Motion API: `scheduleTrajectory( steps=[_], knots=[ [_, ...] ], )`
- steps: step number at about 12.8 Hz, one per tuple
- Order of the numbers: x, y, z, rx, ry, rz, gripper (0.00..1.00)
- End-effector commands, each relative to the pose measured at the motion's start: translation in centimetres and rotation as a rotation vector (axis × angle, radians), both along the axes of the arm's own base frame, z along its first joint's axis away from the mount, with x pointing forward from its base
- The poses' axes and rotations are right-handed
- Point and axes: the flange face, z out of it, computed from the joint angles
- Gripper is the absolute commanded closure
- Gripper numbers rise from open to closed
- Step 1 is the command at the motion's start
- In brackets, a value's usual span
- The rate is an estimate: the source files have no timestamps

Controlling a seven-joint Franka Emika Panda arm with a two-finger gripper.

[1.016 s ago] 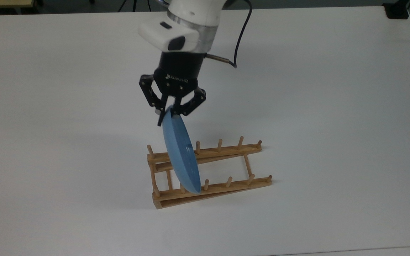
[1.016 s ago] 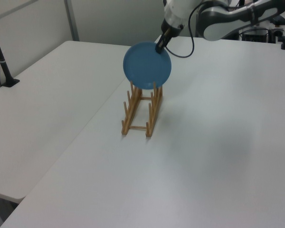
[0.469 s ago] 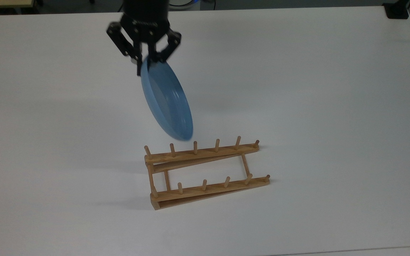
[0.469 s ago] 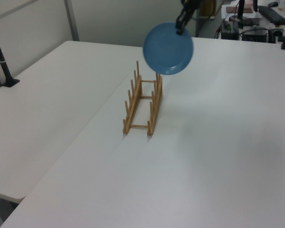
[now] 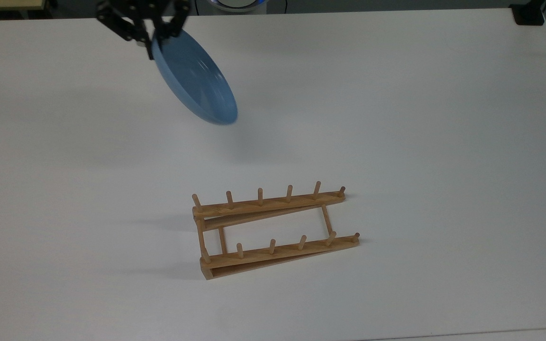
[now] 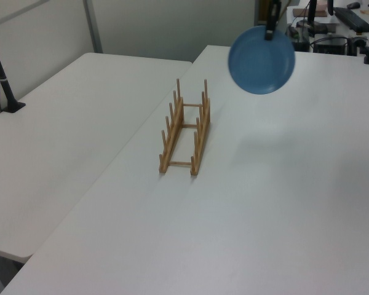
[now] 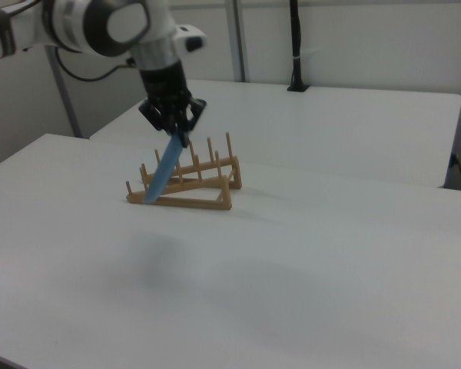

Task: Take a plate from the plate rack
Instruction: 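Carry the plate away from the rack and lower it onto the table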

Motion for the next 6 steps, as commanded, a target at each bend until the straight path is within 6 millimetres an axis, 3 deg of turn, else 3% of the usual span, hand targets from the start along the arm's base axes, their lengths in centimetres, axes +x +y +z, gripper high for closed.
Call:
scheduleTrajectory(
  steps=[1,6],
  knots=[
    [-1.8,-4.2,-2.6,0.091,0.071,0.156,1.0],
    [-2.3,-8.0,-9.5,0.134,0.176,0.147,1.0]
  ],
)
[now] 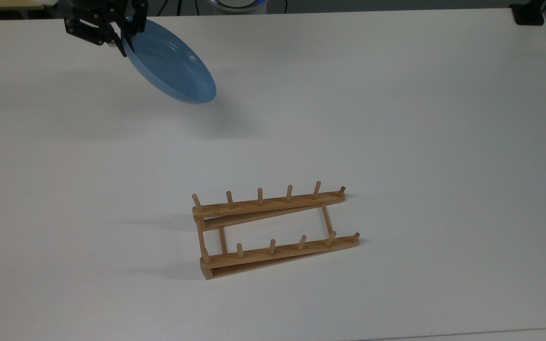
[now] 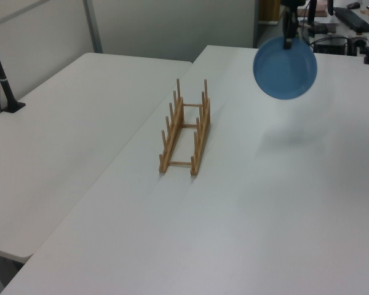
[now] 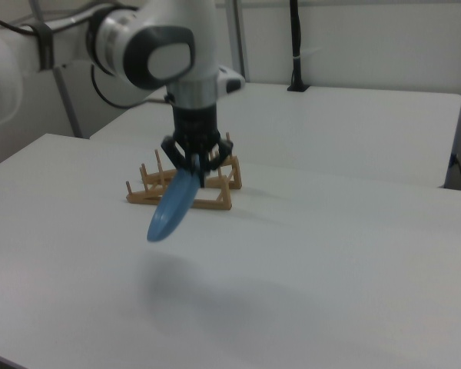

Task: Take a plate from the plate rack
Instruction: 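Carry the plate away from the rack and lower it onto the table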

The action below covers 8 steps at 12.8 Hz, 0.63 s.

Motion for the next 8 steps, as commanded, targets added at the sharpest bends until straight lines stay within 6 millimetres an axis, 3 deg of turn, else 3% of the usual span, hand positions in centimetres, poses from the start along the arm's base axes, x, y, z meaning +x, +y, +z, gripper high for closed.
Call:
scheduleTrajectory(
  steps=[1,8],
  knots=[
    [-0.2,-1.0,-5.2,0.044,0.068,0.015,1.0],
    [-1.0,-3.3,-14.2,0.014,0.016,-0.075,1.0]
  ],
)
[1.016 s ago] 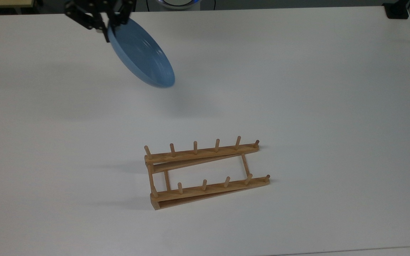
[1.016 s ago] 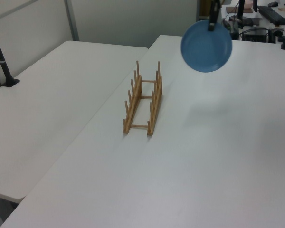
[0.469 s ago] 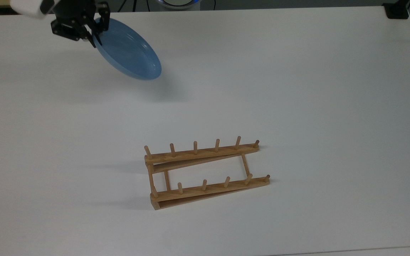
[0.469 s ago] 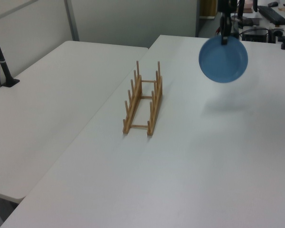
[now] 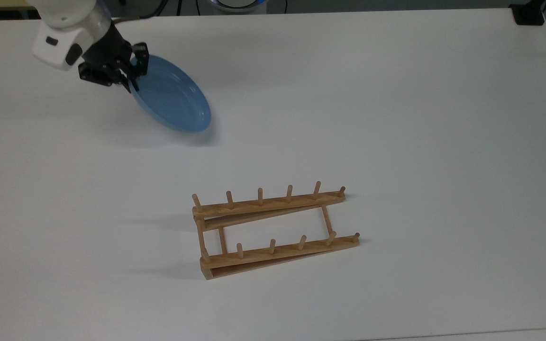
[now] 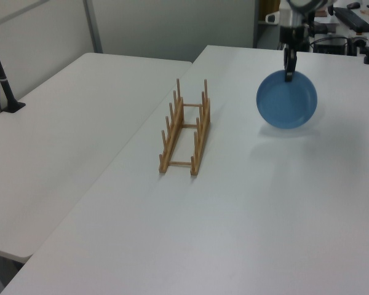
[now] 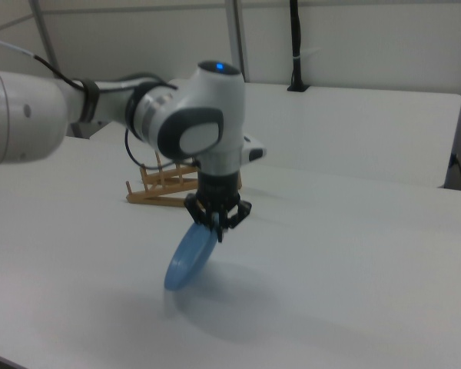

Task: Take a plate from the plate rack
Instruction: 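Carry the plate away from the rack and lower it onto the table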

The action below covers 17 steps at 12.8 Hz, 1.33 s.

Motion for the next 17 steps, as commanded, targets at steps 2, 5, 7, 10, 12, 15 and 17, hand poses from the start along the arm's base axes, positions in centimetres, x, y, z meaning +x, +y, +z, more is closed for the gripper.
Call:
scheduleTrajectory(
  steps=[2,5,7,10,12,15,17],
  knots=[
    [-1.1,-1.3,-4.1,0.009,-0.009,-0.072,1.0],
    [-1.5,-2.4,-5.7,0.015,0.014,-0.112,0.98],
    [-1.6,-3.0,-6.3,0.016,0.022,-0.138,0.31],
    [-1.6,-3.1,-6.1,0.013,0.025,-0.167,0.03],
    [-1.5,-3.1,-5.8,0.011,0.02,-0.175,0.0],
    [-1.2,-2.9,-2.5,0.001,-0.006,-0.213,0.0],
    [-0.3,-1.0,2.4,-0.011,-0.038,-0.332,0.0]
  ],
)
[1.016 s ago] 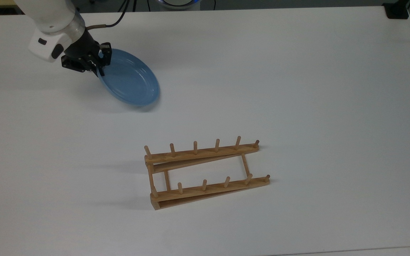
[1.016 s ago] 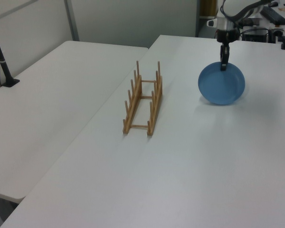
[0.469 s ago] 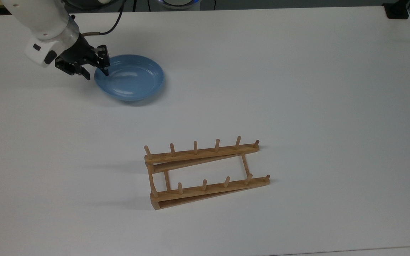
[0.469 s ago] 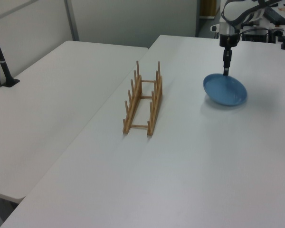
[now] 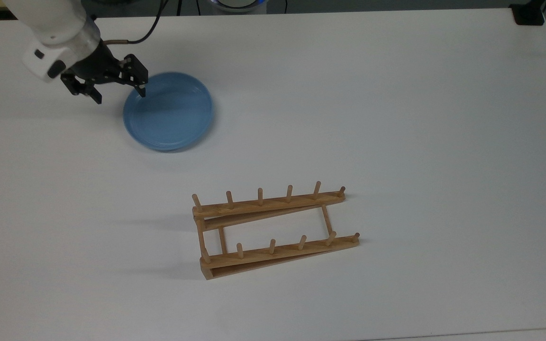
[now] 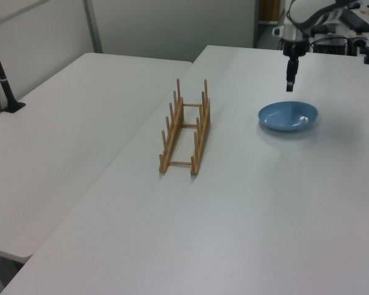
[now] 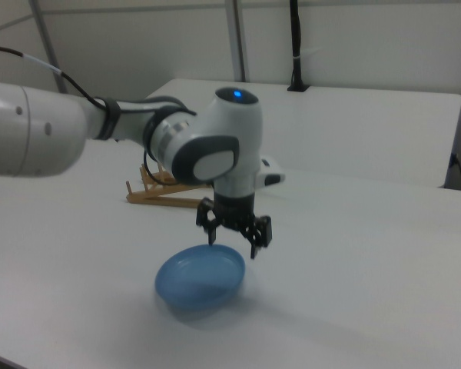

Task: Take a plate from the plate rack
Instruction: 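Open the gripper and raise it off the plate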

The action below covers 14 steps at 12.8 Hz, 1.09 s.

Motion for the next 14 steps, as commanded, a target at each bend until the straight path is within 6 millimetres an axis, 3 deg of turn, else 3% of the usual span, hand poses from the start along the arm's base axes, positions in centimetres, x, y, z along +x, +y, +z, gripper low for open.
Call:
scheduleTrajectory(
  steps=[1,2,3,6,8,10,14],
  knots=[
    [0.7,3.3,8.3,-0.017,-0.029,-0.17,0.0],
    [0.7,4.2,10.5,-0.015,-0.024,-0.219,0.0],
    [0.5,5.3,14.0,-0.015,-0.026,-0.288,0.0],
    [-0.5,8.4,19.8,-0.015,0.007,-0.355,0.0],
    [-2.9,11.7,24.5,-0.023,0.033,-0.379,0.0],
    [-4.2,13.3,26.9,-0.022,0.01,-0.452,0.0],
    [-3.1,16.1,27.2,-0.049,-0.039,-0.463,0.0]
  ],
)
